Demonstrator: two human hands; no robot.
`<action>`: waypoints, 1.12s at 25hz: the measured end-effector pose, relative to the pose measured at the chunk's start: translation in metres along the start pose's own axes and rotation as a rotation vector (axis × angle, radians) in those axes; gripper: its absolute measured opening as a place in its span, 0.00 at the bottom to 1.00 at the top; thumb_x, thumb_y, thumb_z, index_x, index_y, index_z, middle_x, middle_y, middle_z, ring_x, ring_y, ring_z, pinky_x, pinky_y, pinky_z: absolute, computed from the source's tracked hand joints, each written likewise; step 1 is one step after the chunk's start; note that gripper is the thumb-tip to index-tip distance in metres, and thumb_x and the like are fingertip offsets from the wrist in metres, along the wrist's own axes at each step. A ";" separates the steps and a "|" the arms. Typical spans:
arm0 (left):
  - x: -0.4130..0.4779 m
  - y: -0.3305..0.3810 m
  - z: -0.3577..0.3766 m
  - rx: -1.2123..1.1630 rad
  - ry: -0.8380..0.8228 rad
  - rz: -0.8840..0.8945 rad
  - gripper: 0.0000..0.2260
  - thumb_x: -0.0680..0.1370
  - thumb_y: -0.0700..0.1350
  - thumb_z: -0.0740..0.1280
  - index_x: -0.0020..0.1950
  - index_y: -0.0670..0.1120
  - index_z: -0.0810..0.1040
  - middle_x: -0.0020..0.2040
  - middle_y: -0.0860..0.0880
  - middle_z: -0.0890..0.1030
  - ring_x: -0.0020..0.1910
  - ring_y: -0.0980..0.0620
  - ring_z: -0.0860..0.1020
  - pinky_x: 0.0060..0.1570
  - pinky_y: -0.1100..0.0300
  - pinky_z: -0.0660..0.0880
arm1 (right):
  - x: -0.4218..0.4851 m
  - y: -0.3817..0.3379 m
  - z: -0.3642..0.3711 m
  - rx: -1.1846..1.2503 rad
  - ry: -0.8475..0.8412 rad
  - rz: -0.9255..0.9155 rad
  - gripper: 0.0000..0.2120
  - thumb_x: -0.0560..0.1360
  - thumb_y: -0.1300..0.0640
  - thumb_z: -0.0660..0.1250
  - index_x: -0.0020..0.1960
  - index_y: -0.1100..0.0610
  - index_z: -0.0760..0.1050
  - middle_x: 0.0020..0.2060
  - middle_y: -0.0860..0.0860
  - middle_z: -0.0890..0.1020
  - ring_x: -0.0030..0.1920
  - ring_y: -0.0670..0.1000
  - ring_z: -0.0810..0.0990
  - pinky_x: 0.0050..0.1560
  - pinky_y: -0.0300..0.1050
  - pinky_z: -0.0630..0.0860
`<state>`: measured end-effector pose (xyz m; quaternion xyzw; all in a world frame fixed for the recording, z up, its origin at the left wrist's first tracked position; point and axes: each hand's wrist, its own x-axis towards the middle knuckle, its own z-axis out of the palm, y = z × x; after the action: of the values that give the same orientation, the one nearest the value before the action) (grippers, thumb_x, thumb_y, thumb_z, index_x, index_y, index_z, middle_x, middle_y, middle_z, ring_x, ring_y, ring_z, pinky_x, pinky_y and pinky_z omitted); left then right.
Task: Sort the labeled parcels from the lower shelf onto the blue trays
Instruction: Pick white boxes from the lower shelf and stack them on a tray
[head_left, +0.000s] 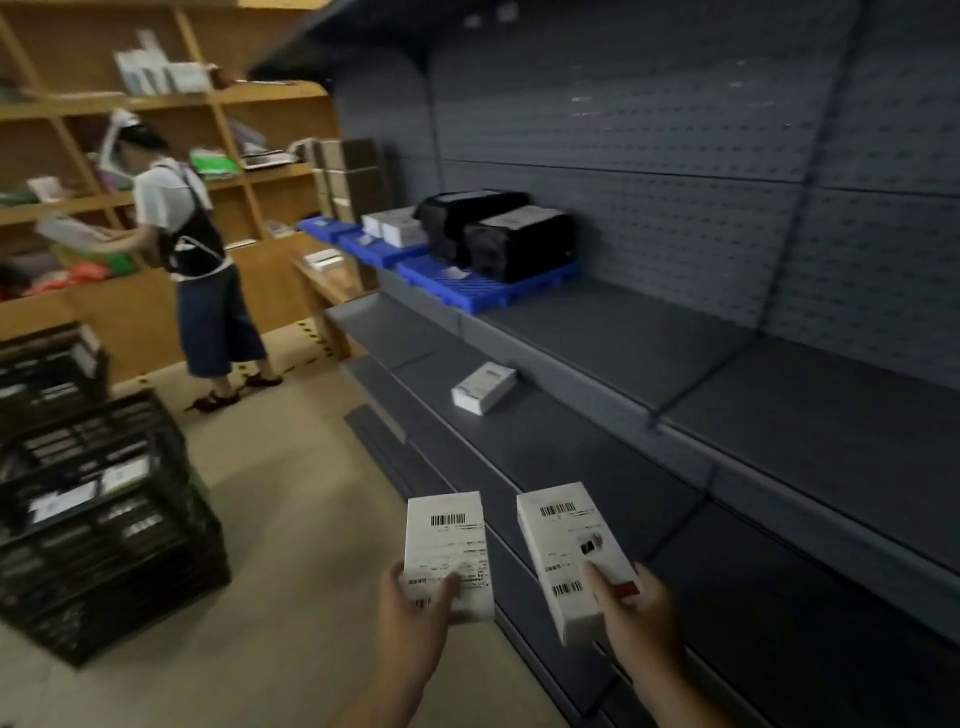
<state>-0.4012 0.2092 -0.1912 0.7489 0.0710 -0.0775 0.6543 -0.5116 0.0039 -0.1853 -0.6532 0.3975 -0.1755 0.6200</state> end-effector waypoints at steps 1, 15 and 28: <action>0.015 0.002 -0.016 -0.025 0.030 0.000 0.25 0.74 0.40 0.78 0.66 0.44 0.71 0.54 0.46 0.83 0.50 0.44 0.84 0.50 0.43 0.83 | 0.005 -0.008 0.025 -0.007 -0.027 -0.016 0.08 0.74 0.51 0.77 0.49 0.52 0.82 0.42 0.52 0.88 0.41 0.53 0.87 0.43 0.58 0.86; 0.266 0.090 -0.102 -0.172 0.068 -0.002 0.17 0.80 0.36 0.67 0.66 0.48 0.69 0.57 0.47 0.82 0.48 0.47 0.85 0.36 0.59 0.81 | 0.134 -0.141 0.291 0.046 -0.175 -0.187 0.06 0.76 0.51 0.74 0.49 0.52 0.81 0.41 0.50 0.88 0.38 0.48 0.88 0.35 0.46 0.84; 0.496 0.304 -0.087 -0.346 -0.080 0.202 0.19 0.82 0.44 0.67 0.73 0.45 0.71 0.58 0.45 0.83 0.53 0.45 0.85 0.38 0.57 0.83 | 0.275 -0.366 0.412 0.102 0.067 -0.358 0.11 0.79 0.50 0.70 0.51 0.59 0.81 0.44 0.55 0.86 0.35 0.48 0.82 0.29 0.41 0.76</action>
<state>0.1491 0.2573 0.0108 0.6251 -0.0184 -0.0280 0.7799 0.0677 0.0461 0.0203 -0.6751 0.2857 -0.3245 0.5977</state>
